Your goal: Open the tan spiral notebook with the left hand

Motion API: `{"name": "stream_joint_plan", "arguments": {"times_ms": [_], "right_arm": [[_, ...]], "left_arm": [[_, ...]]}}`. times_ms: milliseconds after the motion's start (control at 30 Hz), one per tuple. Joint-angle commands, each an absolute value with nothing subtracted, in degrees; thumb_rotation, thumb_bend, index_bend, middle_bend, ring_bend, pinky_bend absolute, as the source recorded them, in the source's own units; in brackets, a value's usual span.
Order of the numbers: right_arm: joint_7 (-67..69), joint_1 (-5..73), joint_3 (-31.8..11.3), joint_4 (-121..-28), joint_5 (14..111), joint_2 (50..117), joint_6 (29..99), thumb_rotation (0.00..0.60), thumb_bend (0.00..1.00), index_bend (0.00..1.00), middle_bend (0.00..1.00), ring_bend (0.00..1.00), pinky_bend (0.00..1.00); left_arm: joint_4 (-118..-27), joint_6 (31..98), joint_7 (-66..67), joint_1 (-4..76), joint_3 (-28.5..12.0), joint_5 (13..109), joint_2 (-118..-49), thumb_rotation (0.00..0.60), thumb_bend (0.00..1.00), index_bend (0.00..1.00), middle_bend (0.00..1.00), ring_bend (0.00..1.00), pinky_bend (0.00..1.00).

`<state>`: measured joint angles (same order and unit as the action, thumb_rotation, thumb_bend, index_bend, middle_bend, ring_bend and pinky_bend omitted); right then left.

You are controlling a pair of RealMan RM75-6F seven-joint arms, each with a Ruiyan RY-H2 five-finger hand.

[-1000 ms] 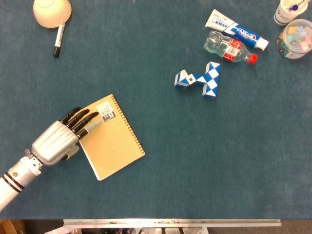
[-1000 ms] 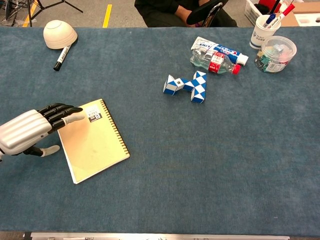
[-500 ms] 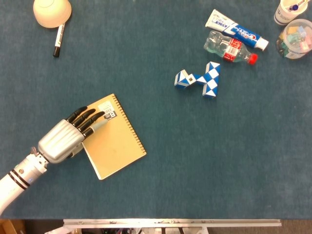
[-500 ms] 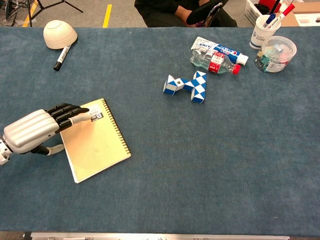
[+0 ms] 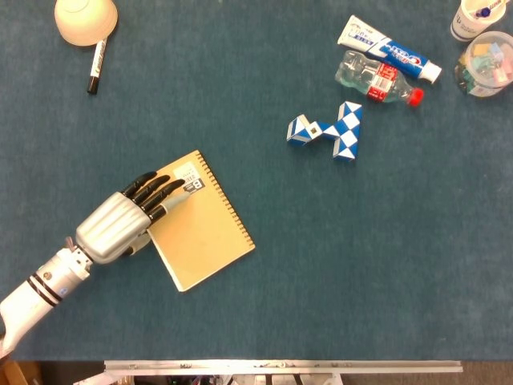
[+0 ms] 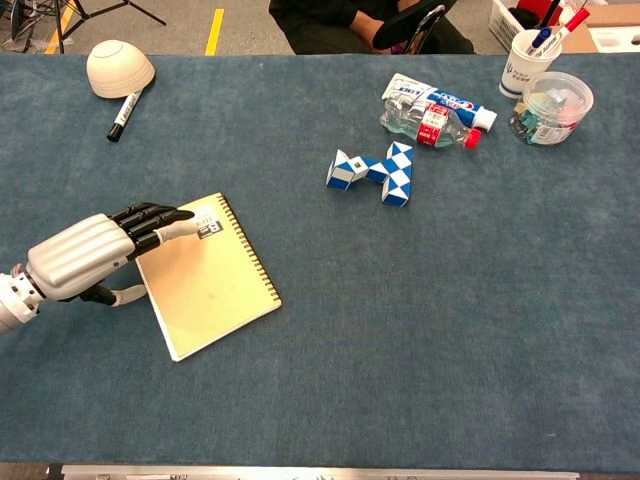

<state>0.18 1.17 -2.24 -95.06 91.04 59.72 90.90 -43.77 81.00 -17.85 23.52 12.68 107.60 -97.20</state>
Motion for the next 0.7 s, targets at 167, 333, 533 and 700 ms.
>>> {"name": "stream_joint_plan", "arguments": {"times_ms": [167, 333, 533, 700], "right_arm": [[0.9, 0.8, -2.4, -94.4, 91.0, 59.9, 91.5, 0.6, 0.35, 0.11, 0.24, 0.09, 0.15], [1.4, 0.7, -2.6, -93.9, 90.9, 60.2, 91.7, 0.6, 0.36, 0.11, 0.24, 0.09, 0.16], [2.2, 0.7, -2.9, -93.1, 90.8, 60.5, 92.0, 0.6, 0.35, 0.11, 0.24, 0.09, 0.16], [3.1, 0.4, -3.1, -92.2, 90.8, 60.7, 92.6, 0.6, 0.36, 0.11, 0.24, 0.09, 0.16]], "left_arm": [[-46.3, 80.2, -18.2, 24.3, 12.2, 106.6, -97.0, 0.6, 0.37, 0.02, 0.0, 0.0, 0.09], [-48.7, 79.6, -18.4, 24.8, 11.5, 105.6, -96.8, 0.6, 0.44, 0.02, 0.0, 0.0, 0.09], [-52.7, 79.1, -17.4, 25.4, 10.6, 104.7, -96.2, 0.6, 0.57, 0.1, 0.0, 0.0, 0.09], [-56.5, 77.9, -15.0, 26.3, 9.9, 104.1, -95.0, 0.6, 0.68, 0.24, 0.01, 0.0, 0.09]]}}
